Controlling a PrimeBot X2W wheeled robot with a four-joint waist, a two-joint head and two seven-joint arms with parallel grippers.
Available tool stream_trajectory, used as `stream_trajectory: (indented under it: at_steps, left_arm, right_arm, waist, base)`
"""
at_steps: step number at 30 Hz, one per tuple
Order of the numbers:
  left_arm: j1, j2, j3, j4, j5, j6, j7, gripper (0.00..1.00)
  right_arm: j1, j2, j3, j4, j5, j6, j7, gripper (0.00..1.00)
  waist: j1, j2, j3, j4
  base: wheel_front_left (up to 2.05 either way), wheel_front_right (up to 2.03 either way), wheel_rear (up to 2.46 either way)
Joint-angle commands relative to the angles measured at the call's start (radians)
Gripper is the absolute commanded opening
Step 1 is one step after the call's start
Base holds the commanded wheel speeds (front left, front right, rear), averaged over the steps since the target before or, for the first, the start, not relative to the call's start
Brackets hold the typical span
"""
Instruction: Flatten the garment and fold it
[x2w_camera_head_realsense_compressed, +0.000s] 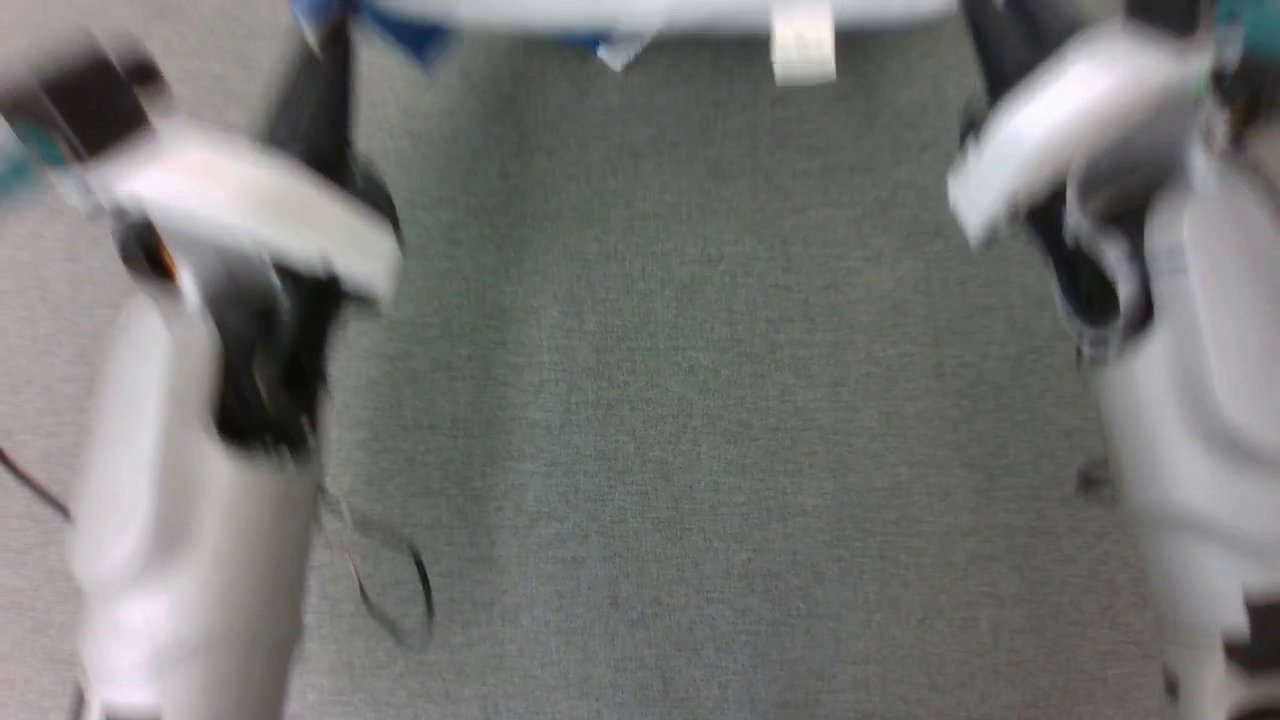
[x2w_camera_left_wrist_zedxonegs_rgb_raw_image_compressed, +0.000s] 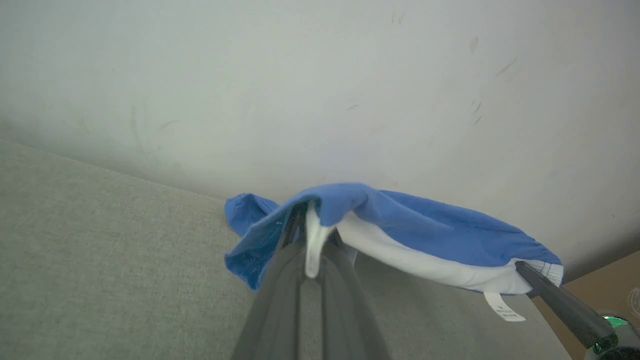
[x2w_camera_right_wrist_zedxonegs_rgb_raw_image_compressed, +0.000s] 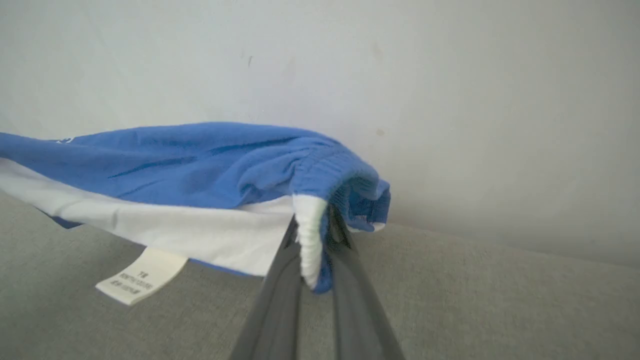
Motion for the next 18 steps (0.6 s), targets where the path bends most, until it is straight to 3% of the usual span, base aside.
stream_trajectory:
  at_steps: [1, 8, 18]
  left_arm:
    - [0.049, -0.002, -0.005, -0.026, -0.005, 0.008, 0.003, 0.00]
    - [0.348, -0.008, -0.036, -0.189, -0.011, 0.049, 0.023, 0.00]
    - [0.641, 0.013, -0.117, -0.284, -0.032, 0.076, 0.111, 0.00]
  right_arm:
    - [0.049, -0.004, -0.010, -0.026, 0.016, -0.002, 0.007, 0.00]
    - [0.365, 0.004, -0.086, -0.214, 0.056, -0.002, 0.065, 0.00]
    - [0.682, 0.045, -0.148, -0.375, 0.084, -0.002, 0.161, 0.00]
  waist:
    - [0.0002, 0.0000, -0.092, 0.002]
    - [0.0002, 0.0000, -0.194, 0.011]
    - [0.0002, 0.0000, -0.320, 0.015]
  base:
    - [0.00, 0.00, 0.00]
    - [0.00, 0.00, 0.00]
    - [0.00, 0.00, 0.00]
